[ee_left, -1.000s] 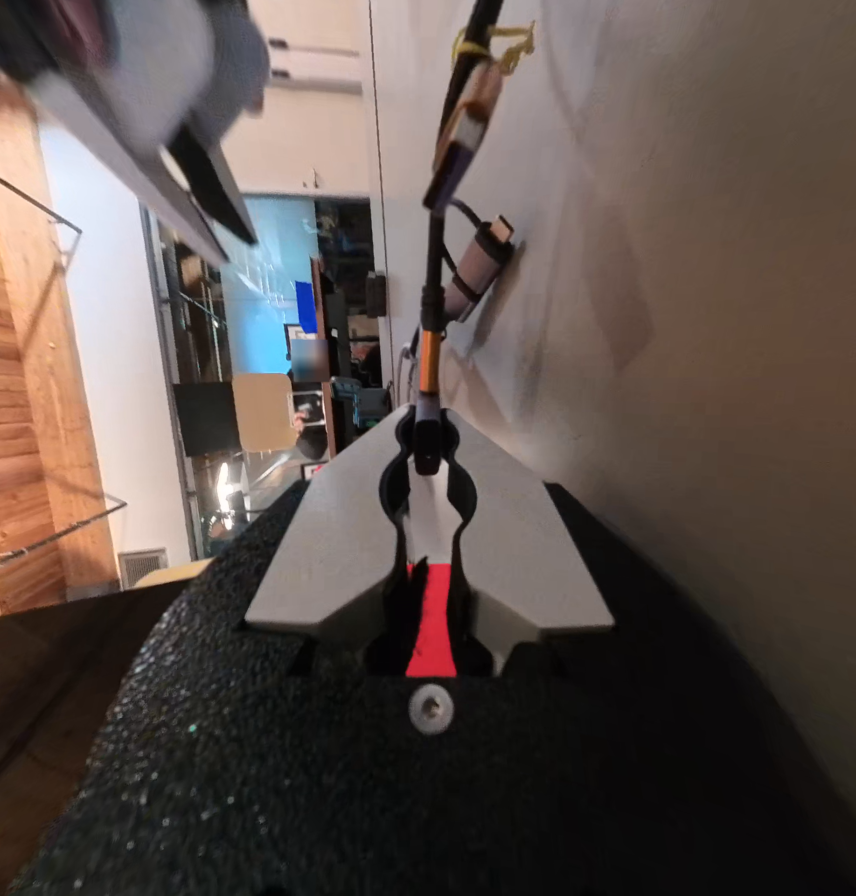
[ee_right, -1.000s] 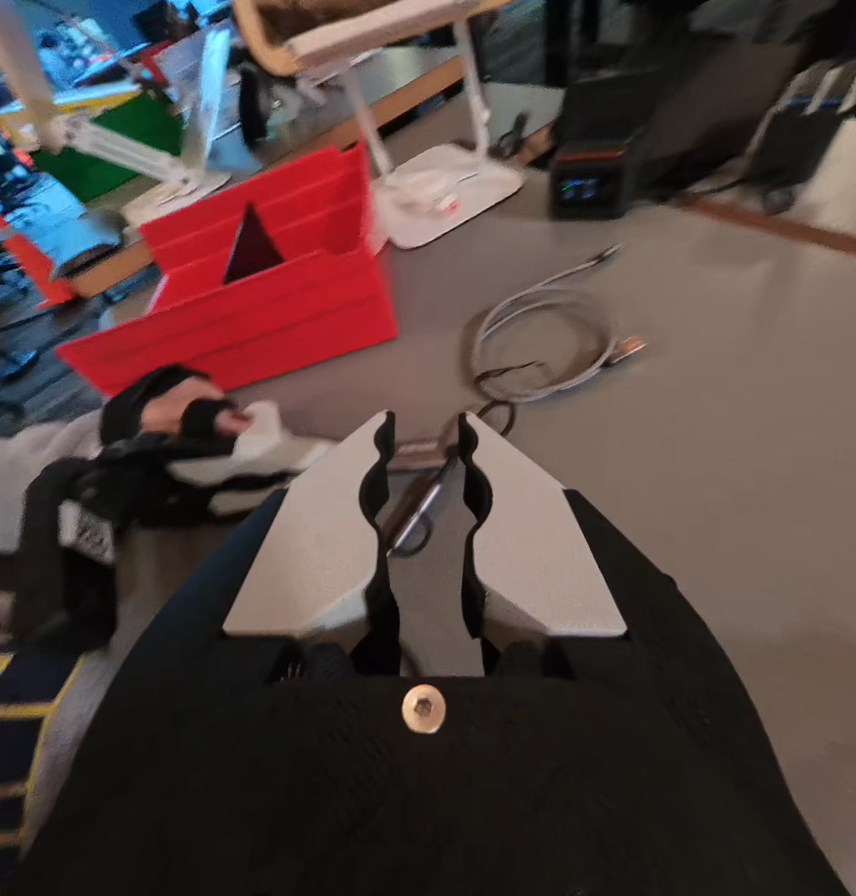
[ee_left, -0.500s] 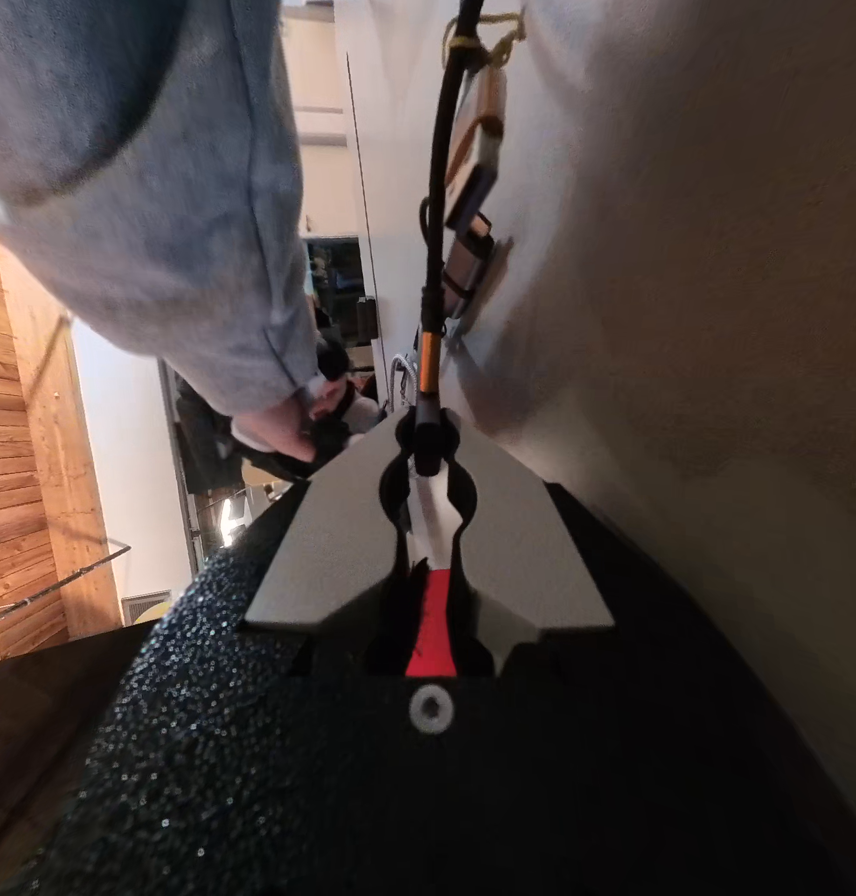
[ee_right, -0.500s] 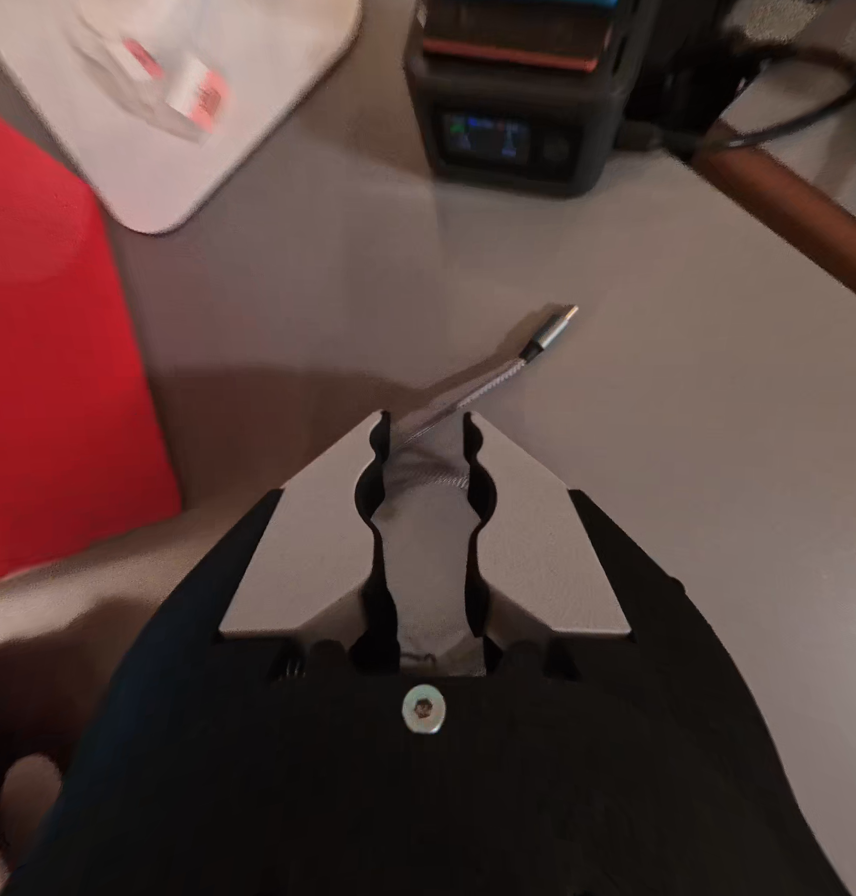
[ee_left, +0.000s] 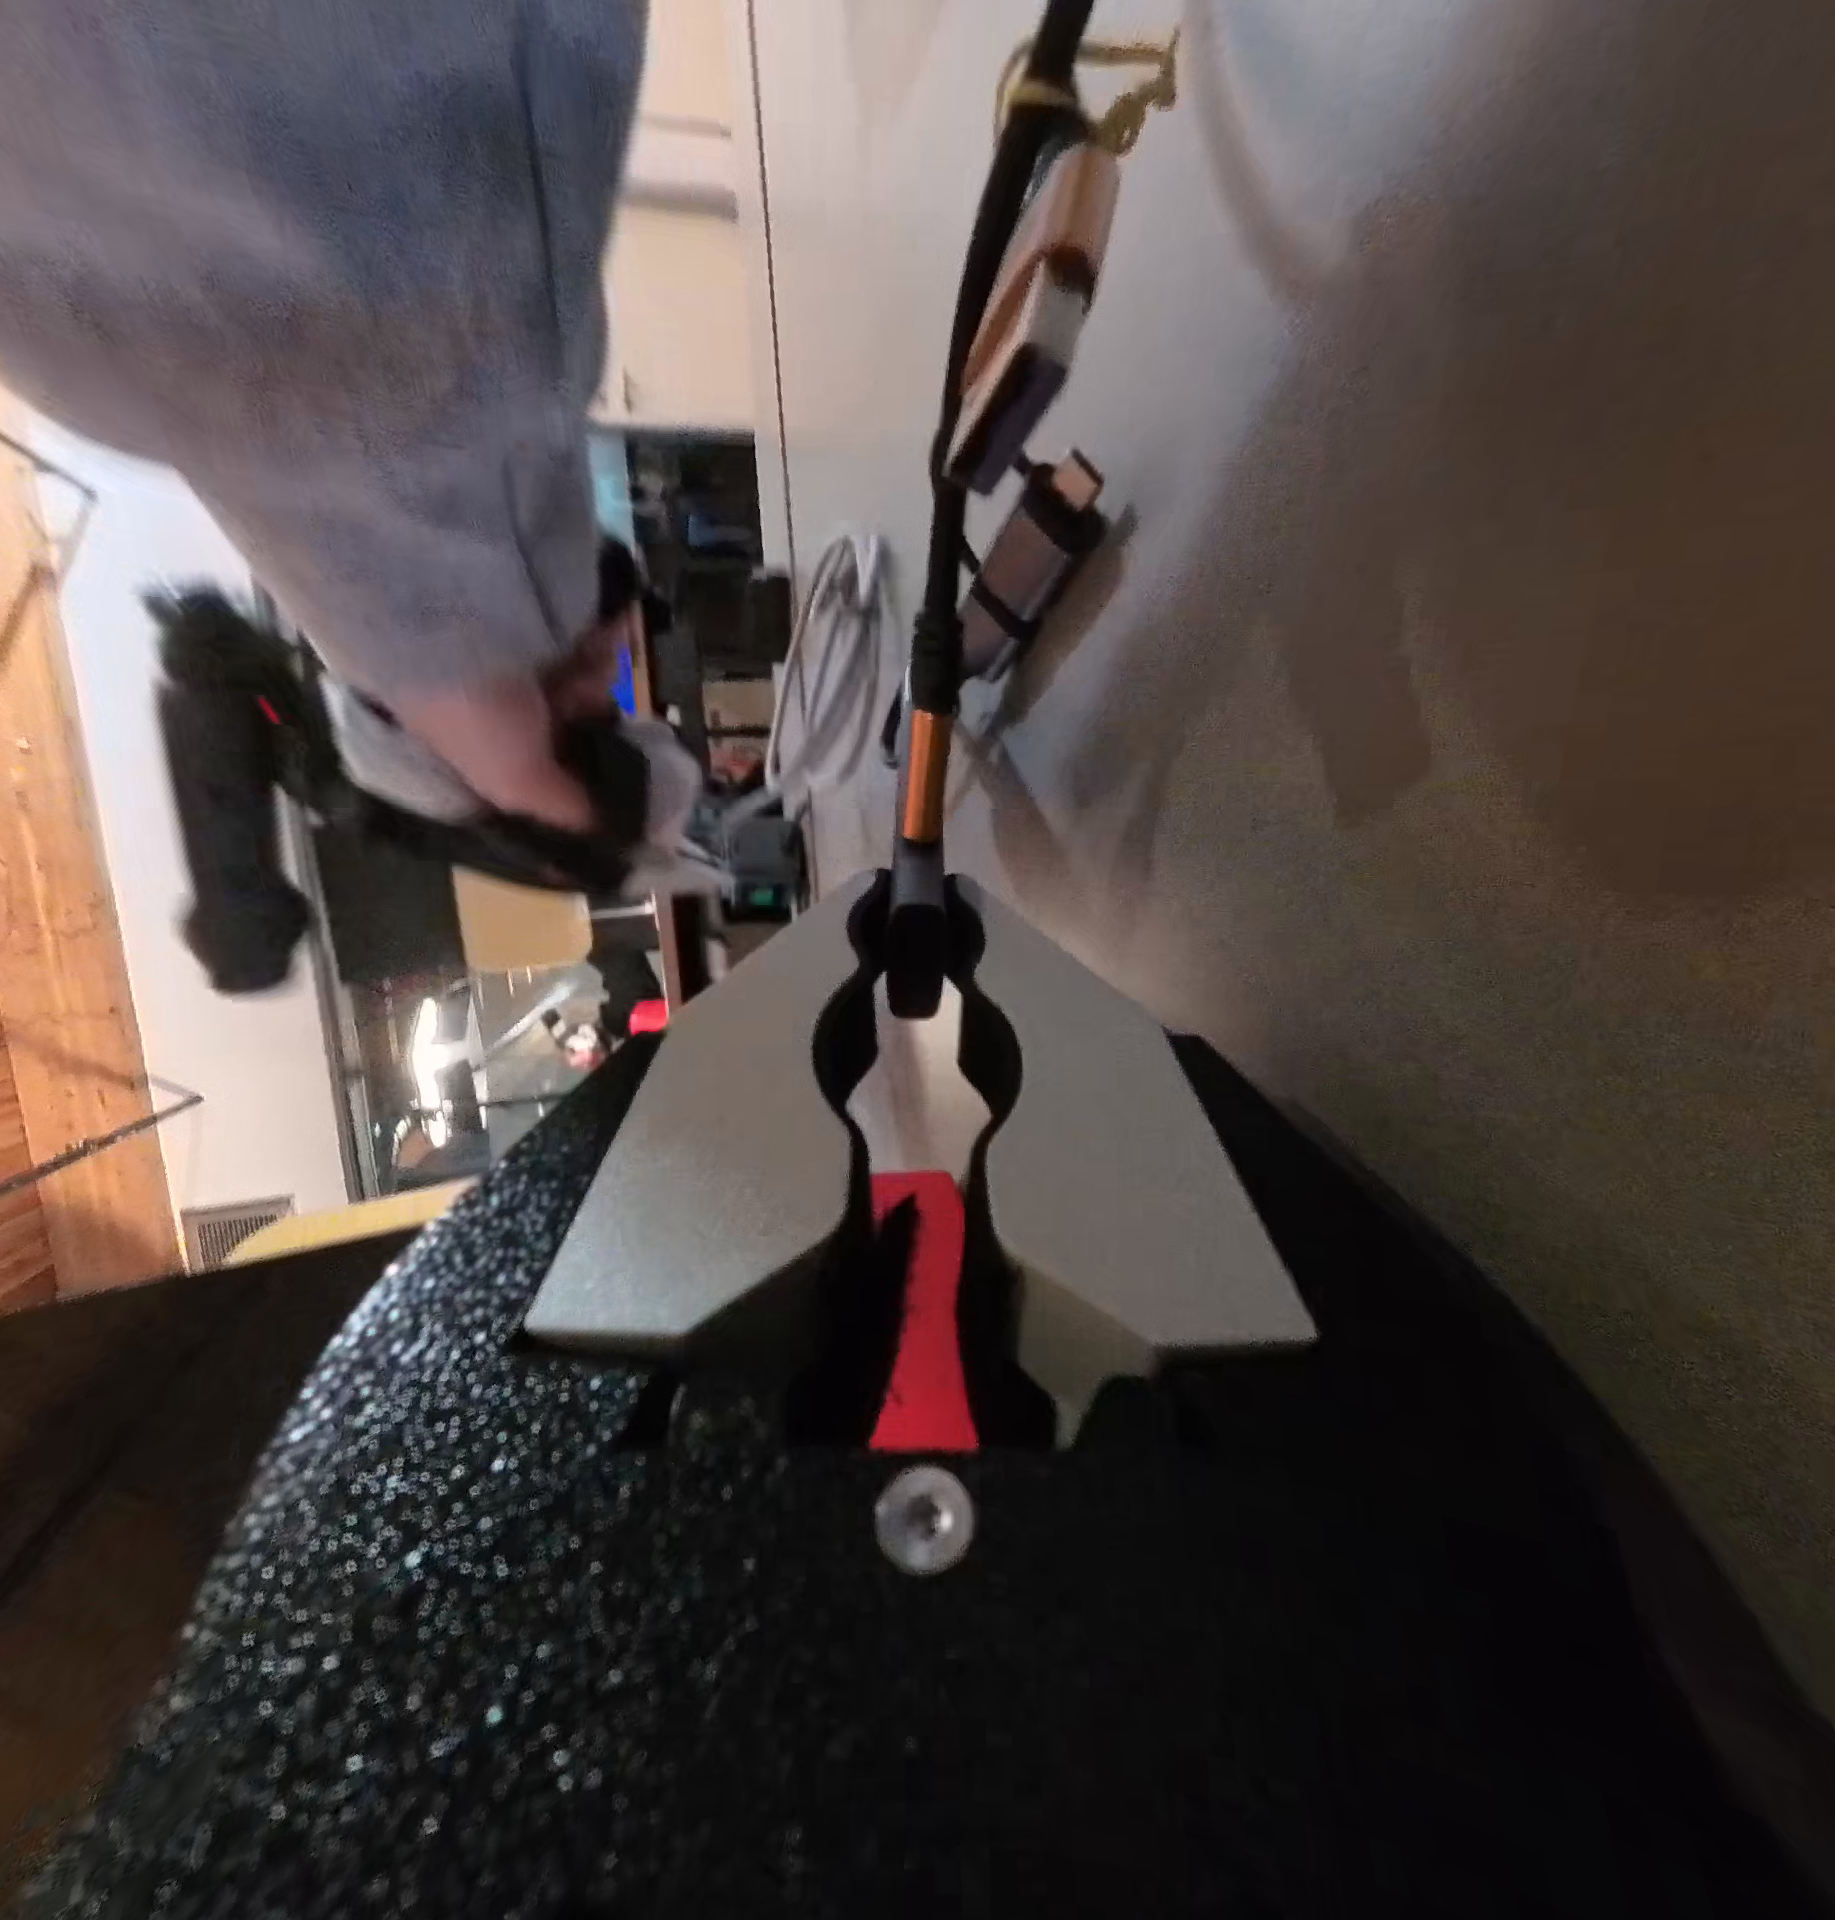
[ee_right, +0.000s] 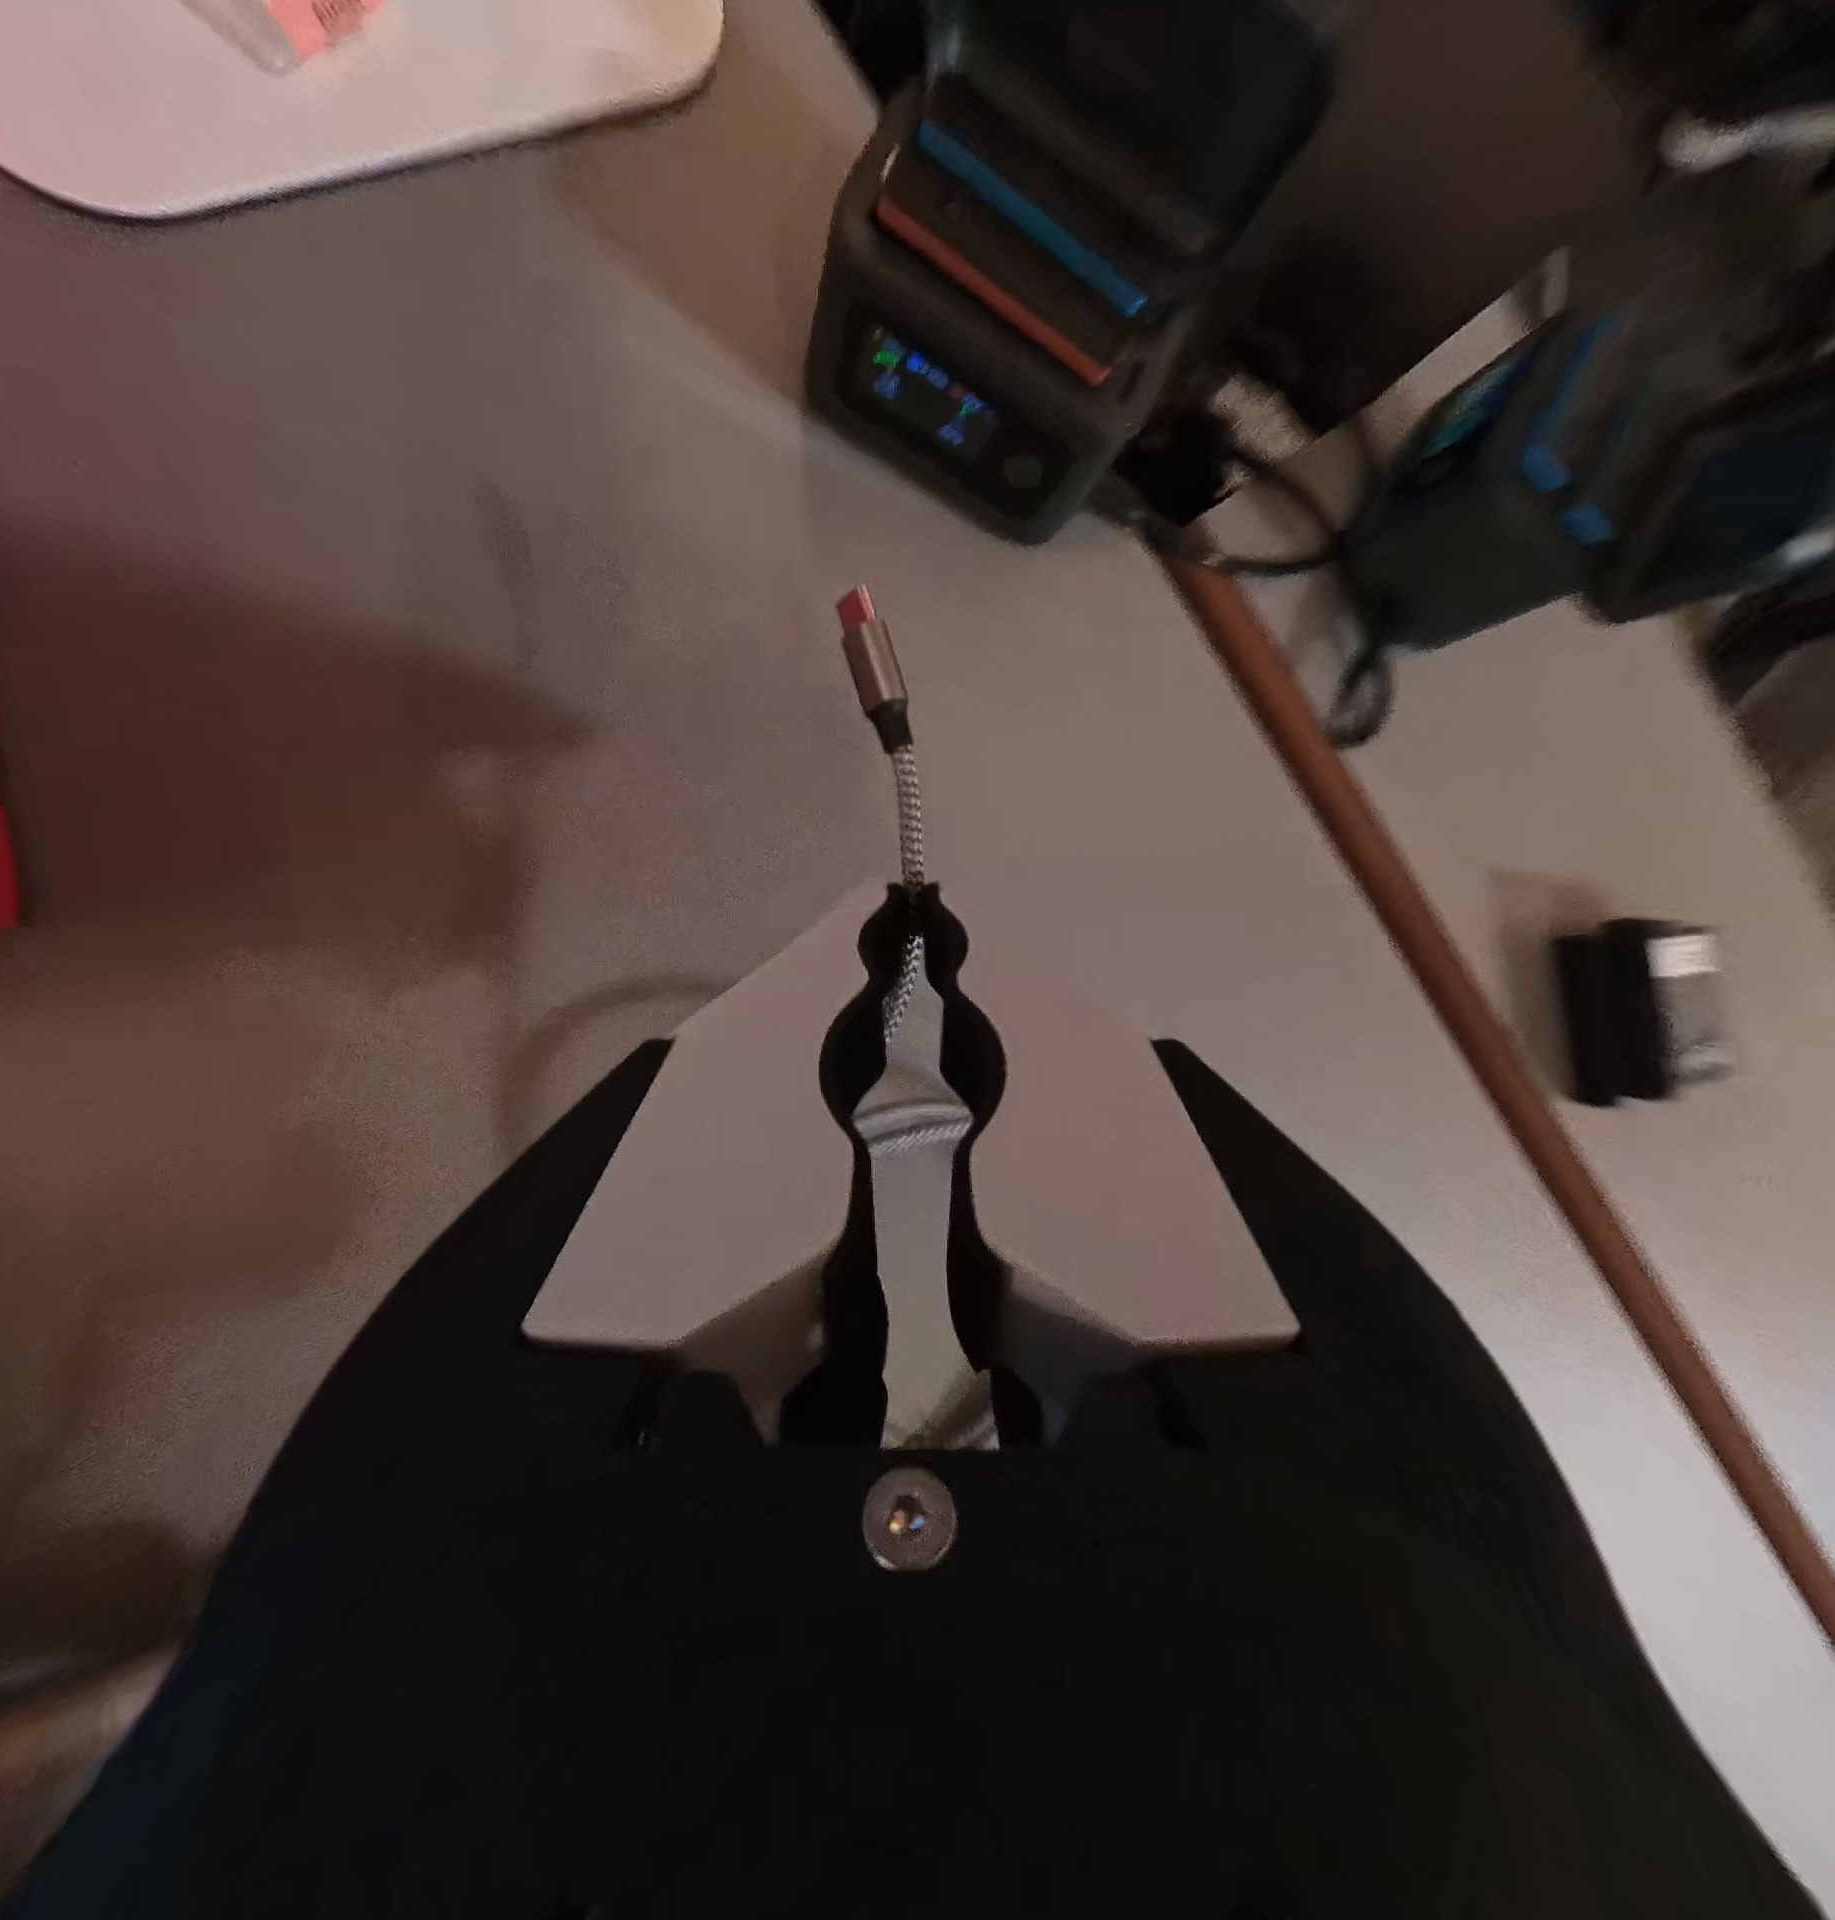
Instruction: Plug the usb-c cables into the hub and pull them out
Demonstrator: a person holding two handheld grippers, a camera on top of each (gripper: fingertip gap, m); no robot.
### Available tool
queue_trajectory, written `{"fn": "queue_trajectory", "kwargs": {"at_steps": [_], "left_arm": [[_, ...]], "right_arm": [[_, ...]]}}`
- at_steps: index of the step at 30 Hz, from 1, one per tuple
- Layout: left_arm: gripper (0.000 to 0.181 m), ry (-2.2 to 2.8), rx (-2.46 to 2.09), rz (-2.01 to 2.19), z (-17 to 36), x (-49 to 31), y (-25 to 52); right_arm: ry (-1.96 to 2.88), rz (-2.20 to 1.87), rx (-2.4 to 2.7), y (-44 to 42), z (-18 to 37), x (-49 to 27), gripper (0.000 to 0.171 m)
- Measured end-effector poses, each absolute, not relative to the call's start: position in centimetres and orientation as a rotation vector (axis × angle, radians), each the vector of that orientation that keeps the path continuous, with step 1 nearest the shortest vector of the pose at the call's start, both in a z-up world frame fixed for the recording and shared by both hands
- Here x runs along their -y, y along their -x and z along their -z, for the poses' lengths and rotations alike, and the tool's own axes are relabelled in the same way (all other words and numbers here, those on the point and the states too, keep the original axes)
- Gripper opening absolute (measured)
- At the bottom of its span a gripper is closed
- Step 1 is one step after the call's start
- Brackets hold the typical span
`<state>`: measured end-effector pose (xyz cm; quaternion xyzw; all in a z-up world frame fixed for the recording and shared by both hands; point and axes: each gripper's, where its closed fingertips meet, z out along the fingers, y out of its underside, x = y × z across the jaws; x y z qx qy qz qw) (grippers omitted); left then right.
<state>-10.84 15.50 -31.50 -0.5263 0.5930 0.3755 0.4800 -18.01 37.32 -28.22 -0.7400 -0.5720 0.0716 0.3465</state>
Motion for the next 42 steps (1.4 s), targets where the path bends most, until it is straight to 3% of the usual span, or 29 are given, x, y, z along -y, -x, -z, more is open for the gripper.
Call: {"fn": "queue_trajectory", "kwargs": {"at_steps": [8, 20, 24, 30, 42], "left_arm": [[0.006, 1.587, -1.221, -0.807, 31.5, -16.8, 14.2], [0.006, 1.726, -0.957, -0.343, 30.4, -16.6, 12.4], [0.006, 1.806, -0.801, -0.085, 30.2, -16.9, 12.3], [0.006, 1.855, -0.642, 0.243, 29.7, -16.8, 12.2], [0.007, 1.906, -0.791, 0.209, 31.1, -15.8, 11.3]], "right_arm": [[1.397, 0.092, 1.434, 7.6, 18.5, -32.3, 0.001], [0.657, 0.769, 1.446, 2.6, 16.7, -19.6, 0.001], [0.544, 0.776, 1.316, 2.4, 14.7, -15.8, 0.001], [0.448, 0.85, 1.379, 1.8, 17.8, -13.3, 0.001], [0.429, 0.968, 1.886, 4.2, 25.1, -18.8, 0.001]]}}
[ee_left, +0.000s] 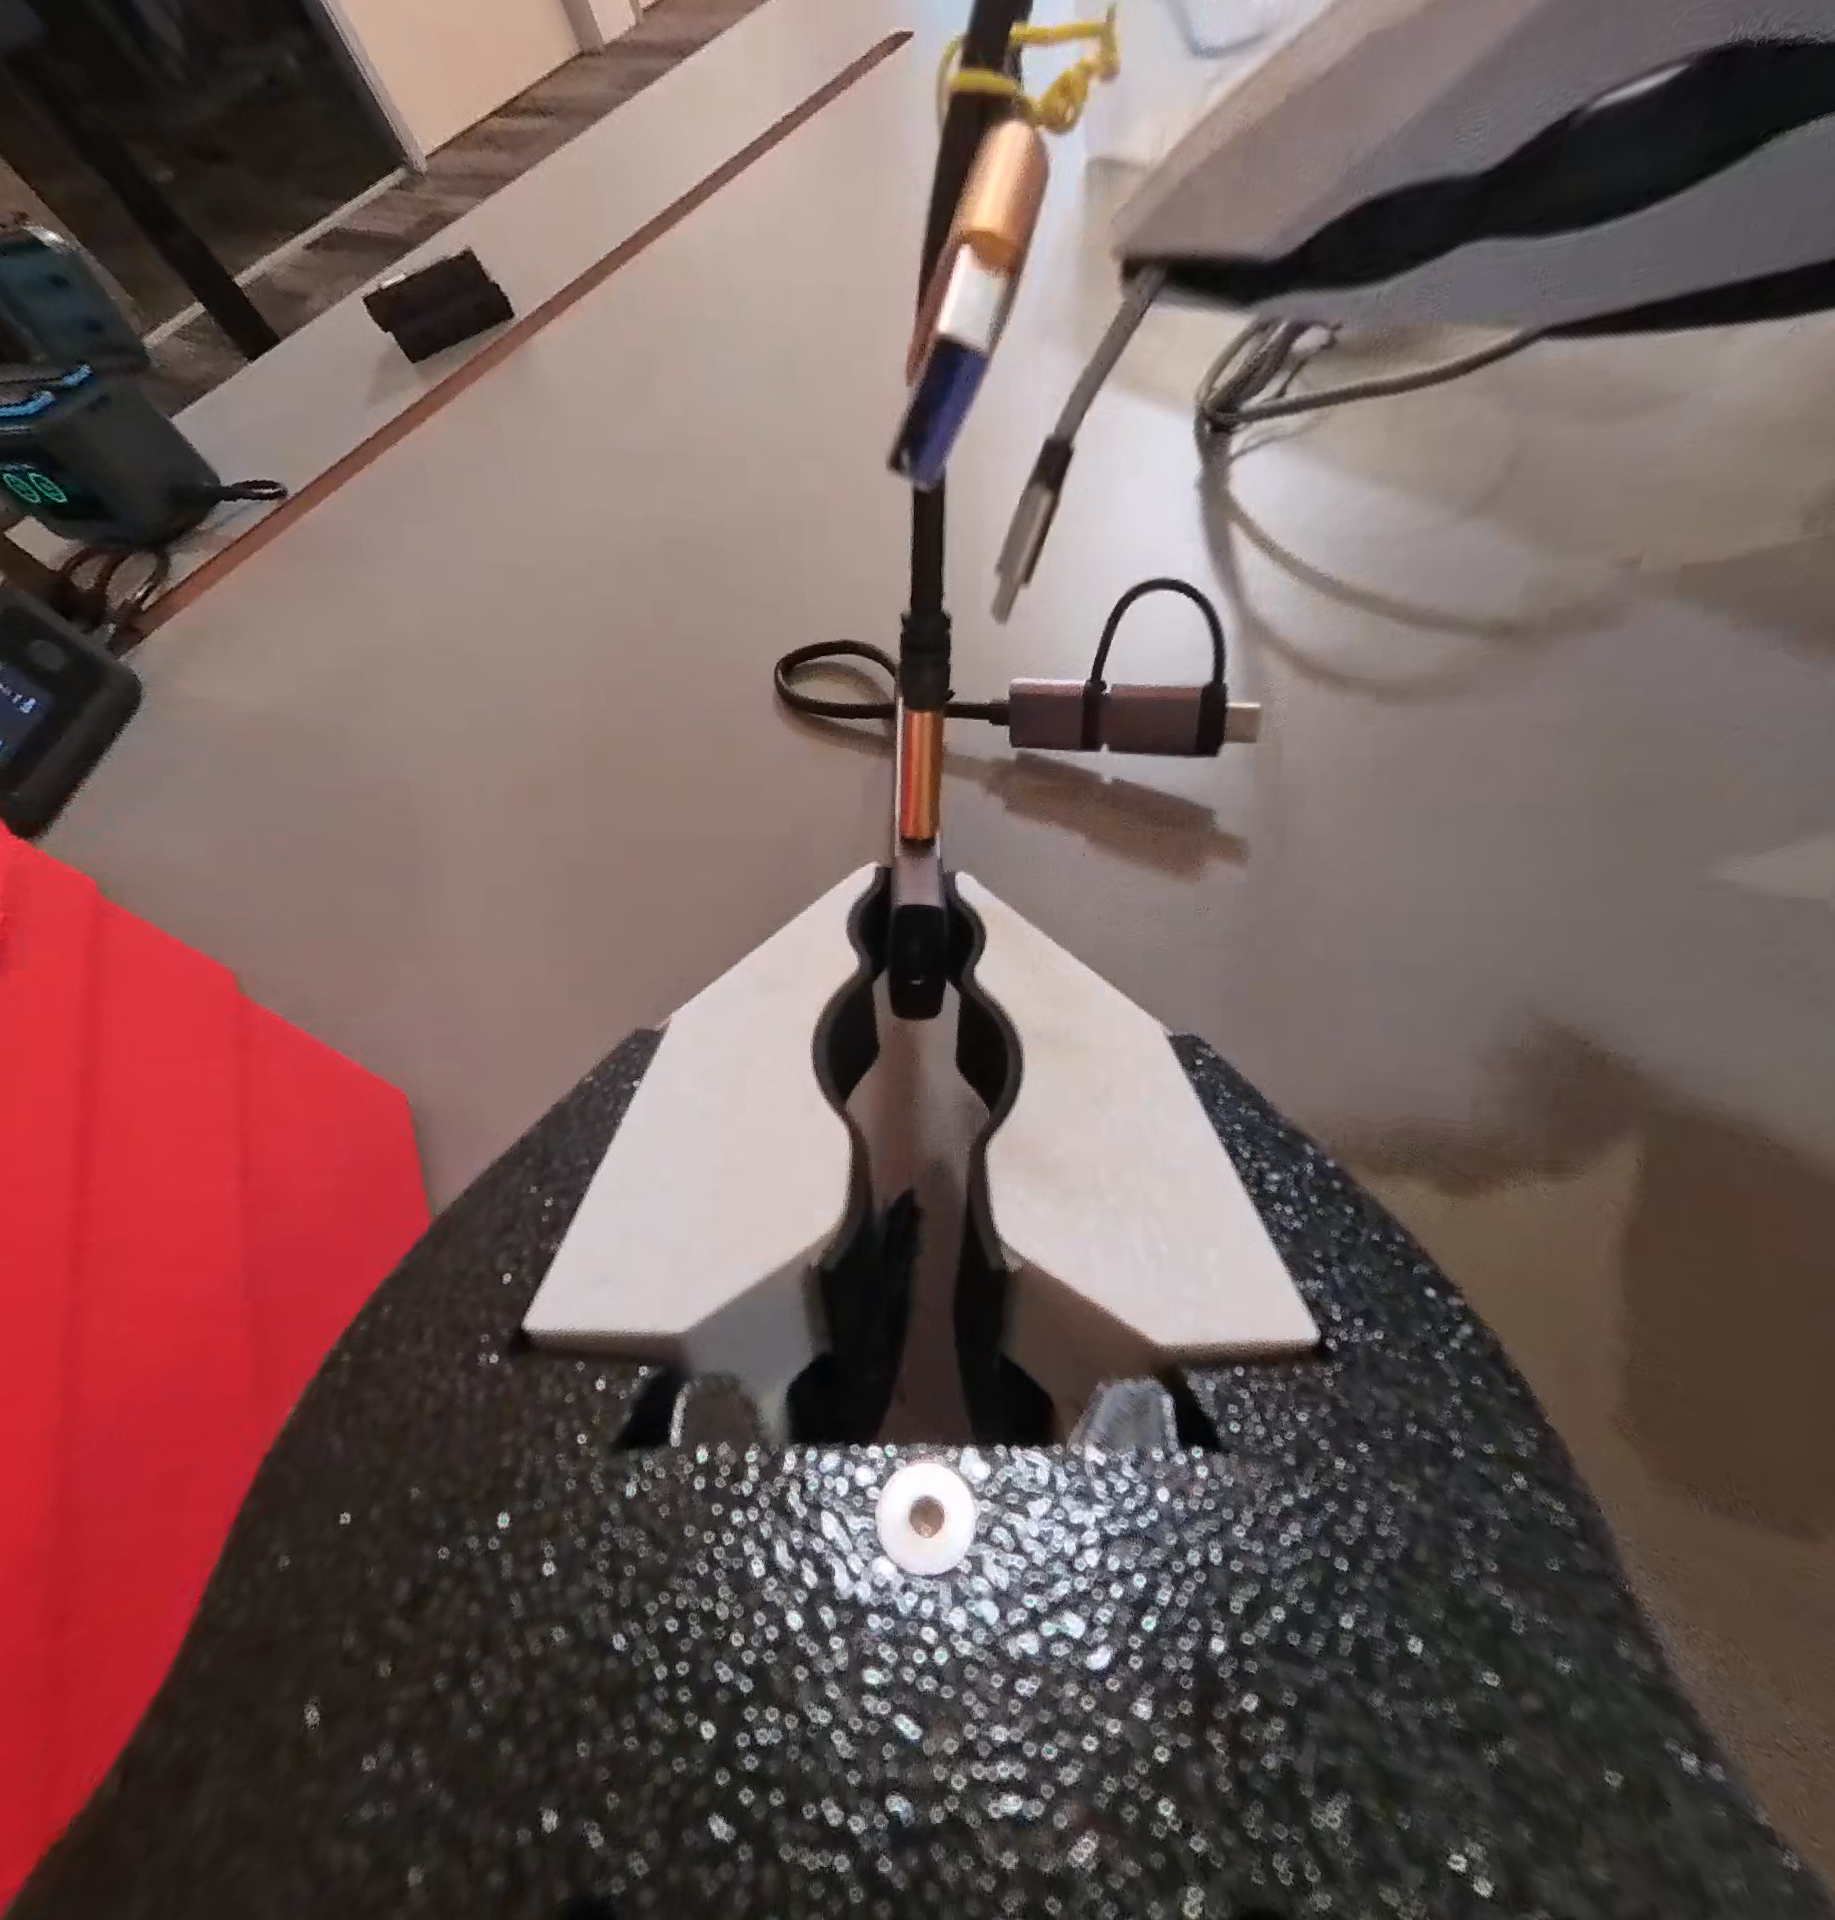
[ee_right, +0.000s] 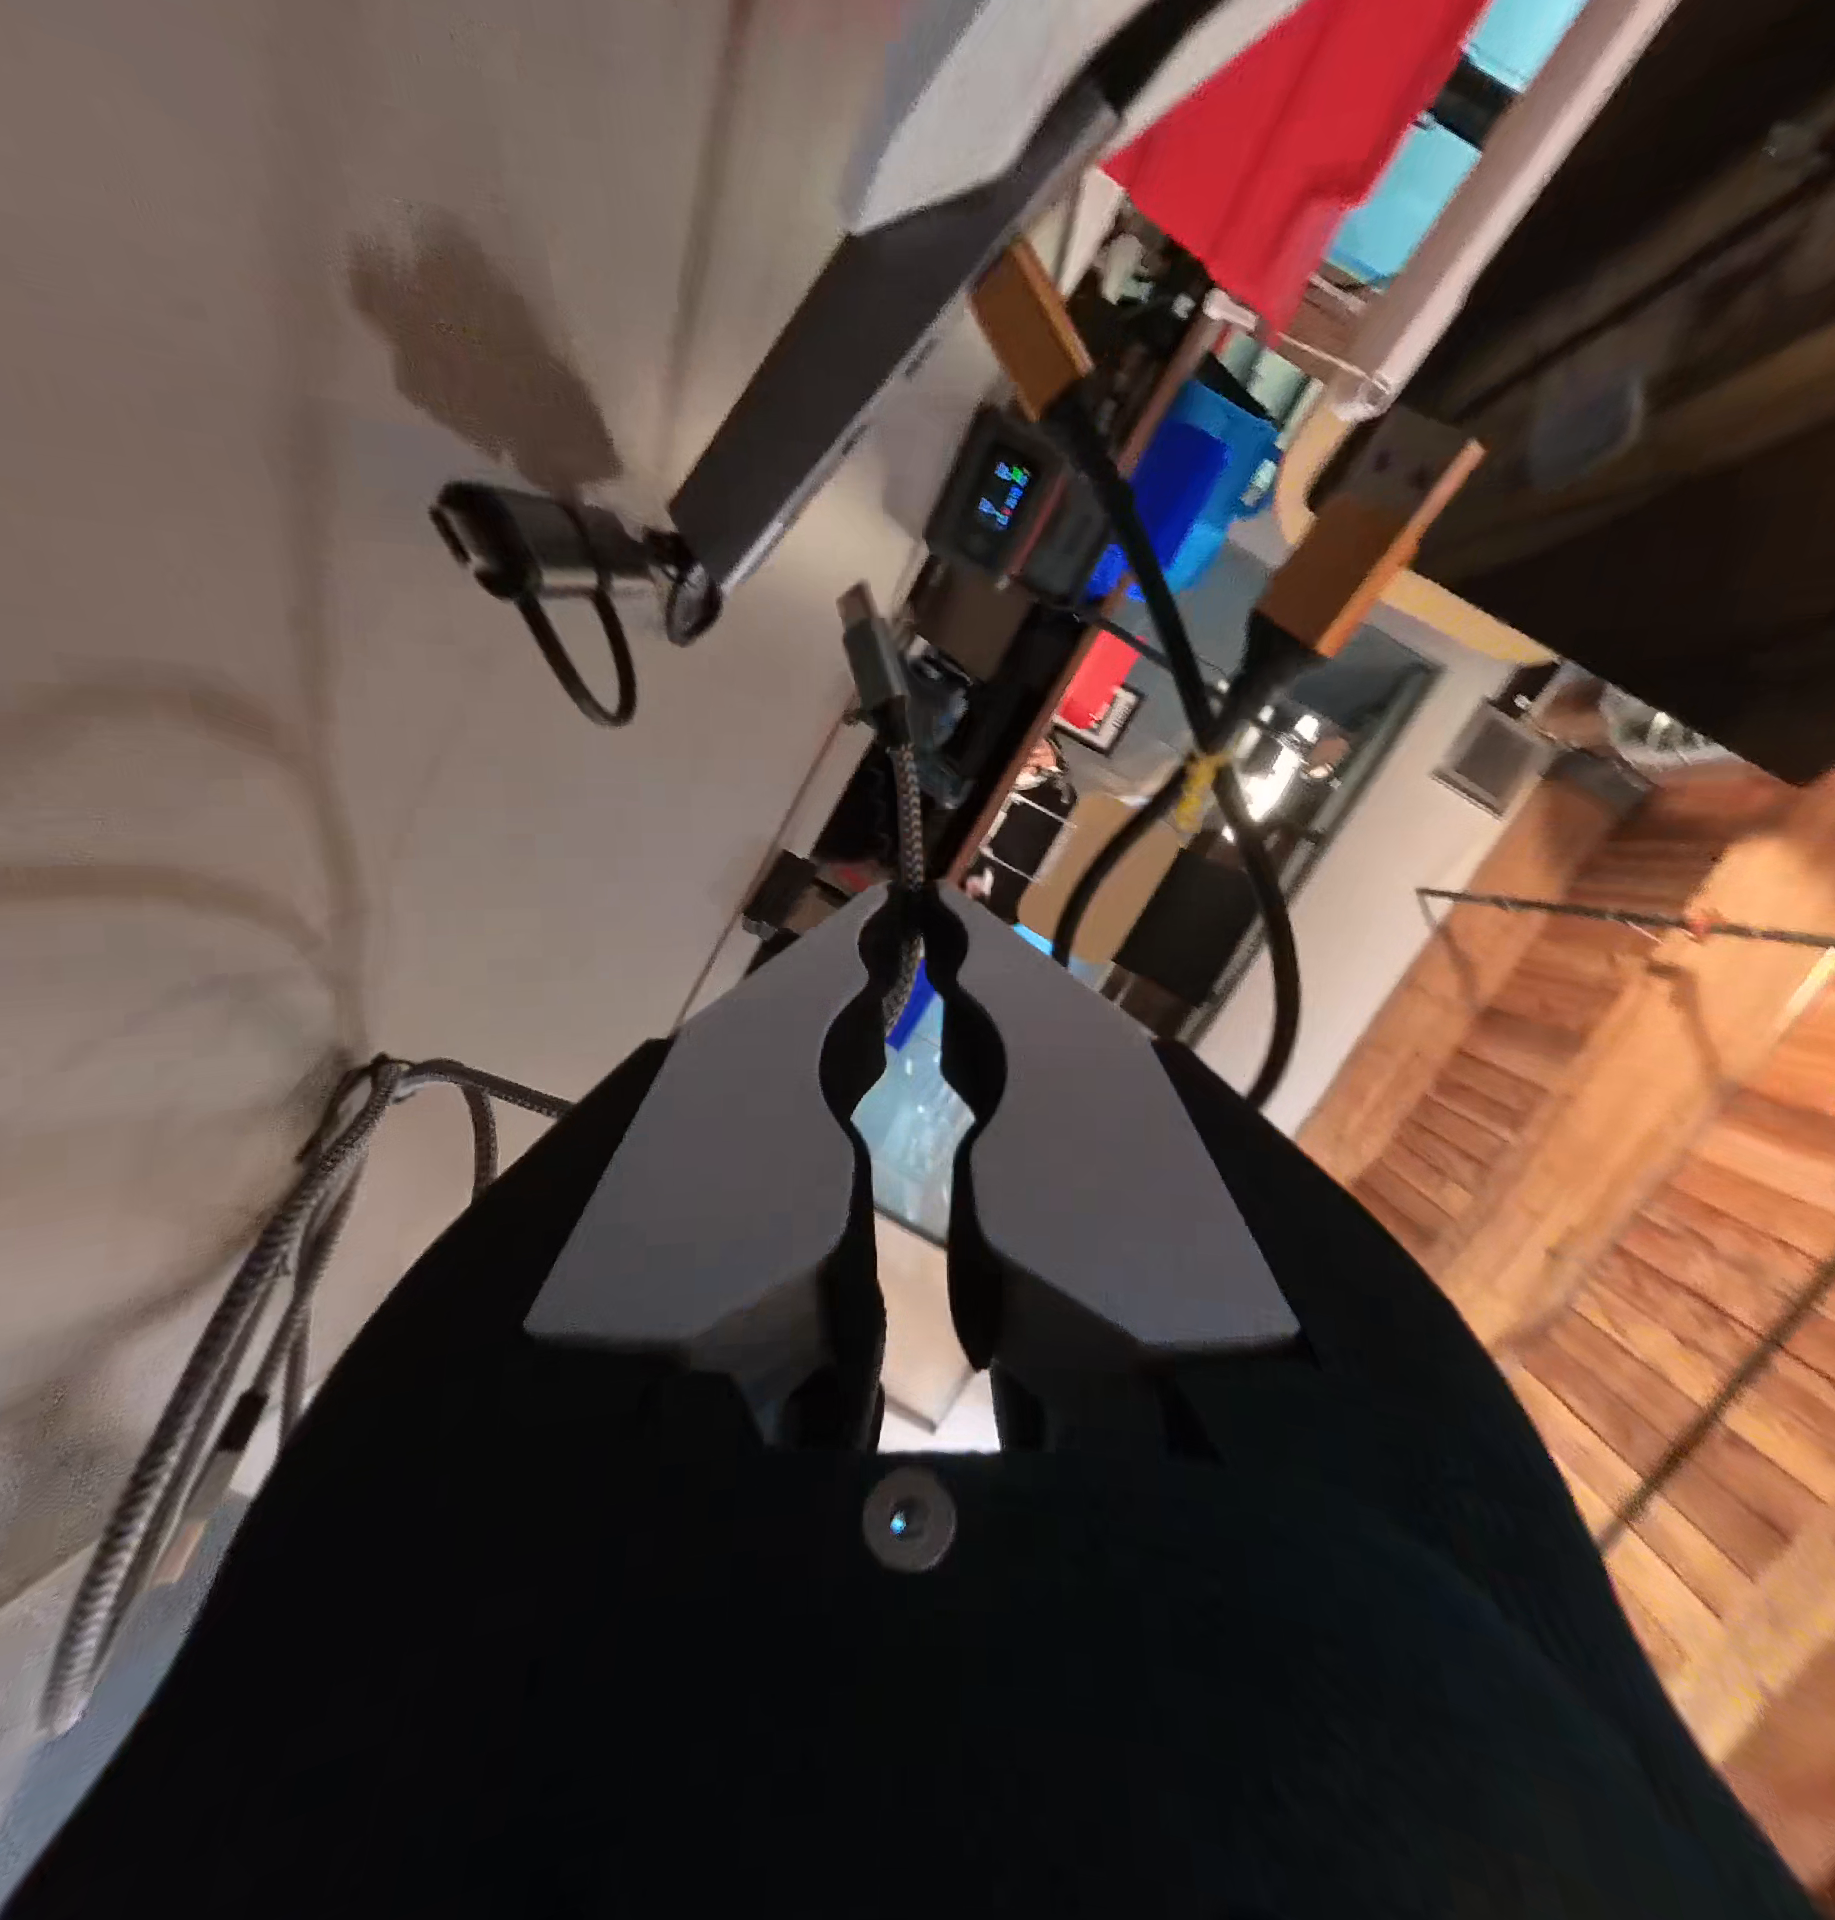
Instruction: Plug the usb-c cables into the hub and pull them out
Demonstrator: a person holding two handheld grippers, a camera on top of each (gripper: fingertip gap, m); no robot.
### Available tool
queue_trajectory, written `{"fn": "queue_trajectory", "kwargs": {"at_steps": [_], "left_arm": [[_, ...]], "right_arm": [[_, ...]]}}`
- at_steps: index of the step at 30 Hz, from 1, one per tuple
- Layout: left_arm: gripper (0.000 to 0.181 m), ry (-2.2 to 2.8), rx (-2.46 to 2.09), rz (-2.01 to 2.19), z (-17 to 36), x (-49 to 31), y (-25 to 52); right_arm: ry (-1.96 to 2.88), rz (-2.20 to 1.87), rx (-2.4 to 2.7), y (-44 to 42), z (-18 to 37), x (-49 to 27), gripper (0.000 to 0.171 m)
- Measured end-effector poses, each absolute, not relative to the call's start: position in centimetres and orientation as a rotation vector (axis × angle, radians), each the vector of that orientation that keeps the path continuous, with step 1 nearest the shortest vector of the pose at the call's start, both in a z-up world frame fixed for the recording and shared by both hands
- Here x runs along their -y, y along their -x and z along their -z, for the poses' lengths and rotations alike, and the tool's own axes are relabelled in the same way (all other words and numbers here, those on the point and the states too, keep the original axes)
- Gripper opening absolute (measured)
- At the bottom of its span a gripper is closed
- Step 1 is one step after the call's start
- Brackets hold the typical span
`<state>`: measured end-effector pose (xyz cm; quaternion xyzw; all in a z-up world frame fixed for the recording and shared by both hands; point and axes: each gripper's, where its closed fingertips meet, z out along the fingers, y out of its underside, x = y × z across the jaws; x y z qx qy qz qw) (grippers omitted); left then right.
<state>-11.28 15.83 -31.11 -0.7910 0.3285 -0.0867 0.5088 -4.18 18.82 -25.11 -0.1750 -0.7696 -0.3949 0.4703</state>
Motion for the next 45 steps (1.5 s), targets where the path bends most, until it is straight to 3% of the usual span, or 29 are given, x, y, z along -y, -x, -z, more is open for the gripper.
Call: {"fn": "queue_trajectory", "kwargs": {"at_steps": [14, 45], "left_arm": [[0.006, 1.915, -0.806, 0.207, 31.2, -15.9, 11.4], [0.006, 1.919, -0.849, 0.119, 31.8, -15.9, 11.4]], "right_arm": [[0.154, 1.094, 1.982, 7.0, 25.6, -19.0, 0.001], [0.318, 1.049, 2.104, 6.8, 26.2, -19.2, 0.001]]}}
